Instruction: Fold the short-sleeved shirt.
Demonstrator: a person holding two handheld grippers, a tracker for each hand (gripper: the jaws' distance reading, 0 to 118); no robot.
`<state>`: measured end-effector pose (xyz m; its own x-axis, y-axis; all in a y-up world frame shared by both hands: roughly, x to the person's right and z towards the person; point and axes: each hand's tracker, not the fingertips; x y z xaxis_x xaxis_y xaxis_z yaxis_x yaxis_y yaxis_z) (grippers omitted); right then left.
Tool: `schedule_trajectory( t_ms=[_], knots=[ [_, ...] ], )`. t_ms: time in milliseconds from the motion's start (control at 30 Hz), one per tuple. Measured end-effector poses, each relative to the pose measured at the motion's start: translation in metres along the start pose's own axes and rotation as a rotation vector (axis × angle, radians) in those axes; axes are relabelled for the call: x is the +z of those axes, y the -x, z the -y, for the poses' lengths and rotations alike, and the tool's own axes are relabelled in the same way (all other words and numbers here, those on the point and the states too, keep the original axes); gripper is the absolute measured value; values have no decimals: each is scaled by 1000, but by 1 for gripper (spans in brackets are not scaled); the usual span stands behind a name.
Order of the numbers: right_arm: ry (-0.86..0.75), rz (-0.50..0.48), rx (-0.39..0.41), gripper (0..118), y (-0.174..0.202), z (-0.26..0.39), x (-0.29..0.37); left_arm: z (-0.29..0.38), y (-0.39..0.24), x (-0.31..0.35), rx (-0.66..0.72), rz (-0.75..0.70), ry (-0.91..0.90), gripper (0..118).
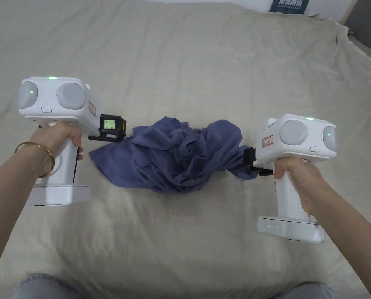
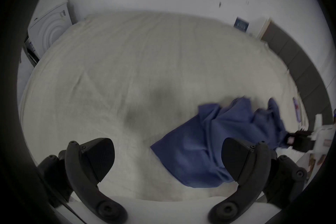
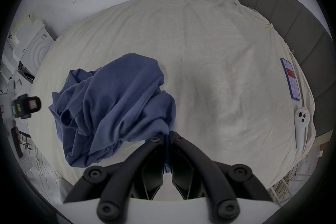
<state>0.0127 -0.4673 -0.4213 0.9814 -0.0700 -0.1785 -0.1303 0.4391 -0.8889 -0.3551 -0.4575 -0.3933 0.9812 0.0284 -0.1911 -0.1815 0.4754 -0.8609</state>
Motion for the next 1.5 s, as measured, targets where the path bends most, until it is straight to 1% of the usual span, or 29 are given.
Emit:
schedule_trajectory(
  t_ms=[133, 200, 233, 267, 300, 333, 367, 400, 433, 500, 533, 633, 667, 733, 800, 900, 967, 1000, 1067, 1133, 1233, 1267, 1367, 1400, 1467, 1500],
  knots=[
    [3, -7, 9, 3, -2, 4, -4, 3, -3, -27, 0, -66, 32, 93],
    [4, -12, 8, 3, -3, 5, -5, 7, -2, -34, 11, -75, 44, 93],
    [3, -14, 7, 3, -4, 5, -6, 8, -2, -38, 16, -76, 49, 90],
    [2, -17, 9, 3, -3, 5, -6, 11, -1, -41, 24, -73, 52, 84],
    [2, -19, 10, 3, -3, 5, -7, 12, 0, -44, 30, -66, 60, 73],
    [2, -19, 10, 3, -3, 5, -7, 13, -1, -46, 35, -58, 68, 56],
    [3, -20, 12, 3, -3, 5, -7, 16, -1, -47, 62, -13, 72, 47],
    [2, -21, 12, 3, -2, 5, -7, 17, -3, -45, 80, -4, 56, 43],
    [1, -22, 11, 3, -2, 5, -8, 17, -5, -46, 61, -35, 55, 36],
    [1, -20, 11, 3, -2, 5, -8, 20, -10, -43, 12, 12, 39, 12],
    [1, -18, 12, 3, -2, 5, -8, 20, -13, -42, 9, 14, 43, 2],
    [-5, -14, 8, 3, -3, 4, -6, 18, -22, -38, -17, -11, 48, 0],
    [-10, -15, 6, 3, -3, 4, -3, 17, -20, -33, -6, -12, 38, 0],
    [-22, -27, 3, 3, -6, 0, 6, 12, -13, -16, 32, 26, -25, 0],
    [-43, -31, 0, 3, -9, -5, 20, 4, -4, 8, 32, 28, -91, 0],
    [-109, -36, -15, 3, -19, -17, 51, -9, 12, 51, 52, -2, -213, 0],
    [-197, -48, -46, 3, -29, -23, 79, -18, 27, 83, 83, -11, -292, 0],
    [-235, -55, -44, 3, -33, -25, 92, -21, 34, 97, 89, 0, -307, 0],
    [-301, -14, -40, 3, -42, -29, 123, -23, 51, 130, 119, 8, -371, 0],
    [-351, 1, -43, 3, -53, -32, 153, -22, 65, 159, 140, -30, -447, 0],
    [-415, -8, -90, 3, -74, -32, 199, -12, 81, 205, 171, -78, -541, 0],
    [-448, 5, -100, 3, -80, -30, 215, -10, 90, 220, 187, -96, -570, 0],
    [-516, 88, -79, 3, -98, -25, 252, -6, 114, 249, 225, -127, -610, 0],
    [-520, 90, -96, 3, -105, -24, 262, -3, 120, 258, 238, -133, -620, 0],
    [-549, 86, -160, 3, -123, -19, 281, 4, 135, 276, 274, -138, -646, 0],
    [-565, 90, -180, 3, -131, -16, 290, 8, 139, 281, 285, -150, -658, 0]
  ],
)
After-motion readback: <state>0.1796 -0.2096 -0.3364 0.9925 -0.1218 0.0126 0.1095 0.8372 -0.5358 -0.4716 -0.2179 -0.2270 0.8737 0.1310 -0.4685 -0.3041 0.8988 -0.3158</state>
